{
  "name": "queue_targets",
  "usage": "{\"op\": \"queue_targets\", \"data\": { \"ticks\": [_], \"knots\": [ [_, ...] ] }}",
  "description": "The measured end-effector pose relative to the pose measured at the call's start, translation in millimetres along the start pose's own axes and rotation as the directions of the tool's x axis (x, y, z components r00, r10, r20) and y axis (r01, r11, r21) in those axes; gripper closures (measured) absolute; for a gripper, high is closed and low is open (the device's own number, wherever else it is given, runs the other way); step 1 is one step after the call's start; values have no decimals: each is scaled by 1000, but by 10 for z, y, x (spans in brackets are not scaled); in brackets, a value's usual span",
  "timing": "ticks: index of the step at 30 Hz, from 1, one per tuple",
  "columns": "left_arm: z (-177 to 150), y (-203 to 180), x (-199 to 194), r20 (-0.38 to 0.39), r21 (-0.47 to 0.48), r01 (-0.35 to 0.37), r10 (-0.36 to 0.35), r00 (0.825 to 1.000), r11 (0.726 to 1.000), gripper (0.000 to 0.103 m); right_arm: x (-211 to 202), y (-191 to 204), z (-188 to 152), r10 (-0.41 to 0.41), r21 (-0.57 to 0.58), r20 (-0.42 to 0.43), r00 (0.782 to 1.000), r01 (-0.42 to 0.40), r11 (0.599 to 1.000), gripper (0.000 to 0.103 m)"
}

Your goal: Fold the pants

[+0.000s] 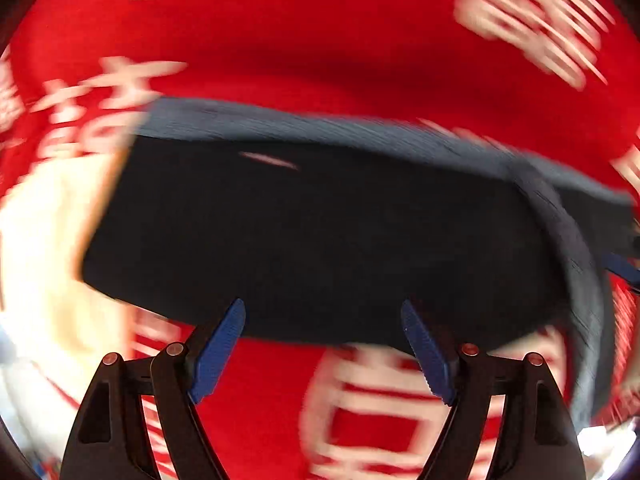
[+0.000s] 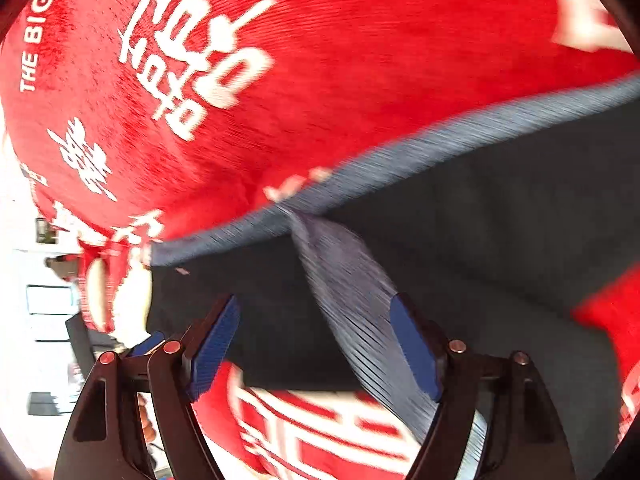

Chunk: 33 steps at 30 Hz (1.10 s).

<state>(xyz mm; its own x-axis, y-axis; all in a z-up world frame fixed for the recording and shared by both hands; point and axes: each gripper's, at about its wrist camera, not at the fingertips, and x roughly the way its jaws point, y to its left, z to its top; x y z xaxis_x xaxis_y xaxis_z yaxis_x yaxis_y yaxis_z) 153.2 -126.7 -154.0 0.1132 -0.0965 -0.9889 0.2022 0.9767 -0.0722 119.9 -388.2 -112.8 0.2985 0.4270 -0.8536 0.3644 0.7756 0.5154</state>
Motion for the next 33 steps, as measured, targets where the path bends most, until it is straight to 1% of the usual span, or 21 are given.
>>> {"op": "queue_targets", "data": {
  "ticks": [2, 4, 5, 7, 9, 10, 12, 13, 16, 19, 21, 22, 23, 24, 25, 26, 27, 28, 29, 31, 33],
  "knots": [
    [-125, -344, 18, -31, 58, 77, -76, 997, 995, 21, -210, -248, -238, -59, 29, 16, 998, 59, 998, 22],
    [-266, -734, 26, -63, 133, 150, -143, 988, 980, 21, -439, -533, -484, -105, 63, 29, 994, 103, 993, 22],
    [-308, -849, 28, -72, 154, 168, -158, 985, 974, 21, -558, -654, -684, -138, 82, 36, 990, 135, 987, 22],
    [-408, -1144, 74, -112, 203, 226, -207, 972, 953, 21, -731, -873, -1041, -197, 121, 32, 980, 192, 974, 22],
    [-501, -1379, 78, -132, 233, 273, -247, 960, 933, 21, -846, -1077, -1335, -227, 172, 24, 974, 220, 960, 22],
    [-550, -1511, 85, -135, 257, 295, -269, 954, 920, 21, -949, -1217, -1554, -245, 219, 29, 969, 233, 948, 22],
    [-653, -1744, 77, -140, 293, 310, -280, 950, 904, 21, -1056, -1363, -1834, -259, 276, 41, 965, 238, 931, 22],
    [-695, -1823, 85, -144, 299, 312, -280, 949, 902, 21, -1111, -1465, -2014, -266, 311, 48, 963, 239, 920, 22],
    [-781, -1943, 123, -159, 292, 335, -300, 941, 896, 21, -1112, -1602, -2320, -262, 361, 48, 964, 228, 904, 22],
    [-880, -1941, 94, -153, 324, 308, -272, 950, 895, 21, -1102, -1684, -2538, -255, 376, 70, 964, 211, 902, 23],
    [-949, -1908, 29, -145, 351, 302, -267, 953, 886, 21, -1078, -1720, -2606, -248, 374, 81, 965, 202, 905, 29],
    [-986, -1903, 5, -141, 364, 293, -259, 956, 884, 21, -1129, -1816, -2629, -236, 375, 87, 968, 188, 908, 33],
    [-996, -1878, 11, -136, 379, 278, -244, 960, 883, 21, -1145, -1818, -2661, -216, 372, 93, 972, 168, 913, 37],
    [-1018, -1877, 17, -136, 383, 271, -236, 962, 883, 21, -1120, -1796, -2665, -204, 363, 97, 974, 156, 919, 42],
    [-1035, -1882, 36, -143, 382, 268, -230, 963, 885, 21, -1117, -1779, -2658, -197, 351, 100, 975, 151, 924, 44],
    [-1037, -1779, 63, -151, 378, 268, -227, 962, 886, 21, -1100, -1768, -2646, -187, 338, 97, 977, 144, 930, 50],
    [-1049, -1793, 75, -151, 375, 264, -222, 963, 889, 21, -1086, -1767, -2640, -177, 333, 93, 980, 137, 933, 66],
    [-1044, -1746, 96, -151, 373, 261, -219, 964, 890, 21, -1083, -1764, -2621, -159, 329, 88, 983, 122, 937, 79],
    [-1049, -1772, 113, -146, 369, 246, -206, 968, 896, 21, -1070, -1769, -2600, -137, 321, 68, 988, 108, 941, 100],
    [-1044, -1816, 132, -139, 349, 222, -184, 973, 910, 21, -1116, -1765, -2523, -110, 301, 39, 993, 93, 949, 100],
    [-979, -1918, 161, -136, 321, 206, -170, 976, 925, 21, -1280, -1674, -2353, -79, 254, 54, 995, 62, 965, 100]
  ]
}}
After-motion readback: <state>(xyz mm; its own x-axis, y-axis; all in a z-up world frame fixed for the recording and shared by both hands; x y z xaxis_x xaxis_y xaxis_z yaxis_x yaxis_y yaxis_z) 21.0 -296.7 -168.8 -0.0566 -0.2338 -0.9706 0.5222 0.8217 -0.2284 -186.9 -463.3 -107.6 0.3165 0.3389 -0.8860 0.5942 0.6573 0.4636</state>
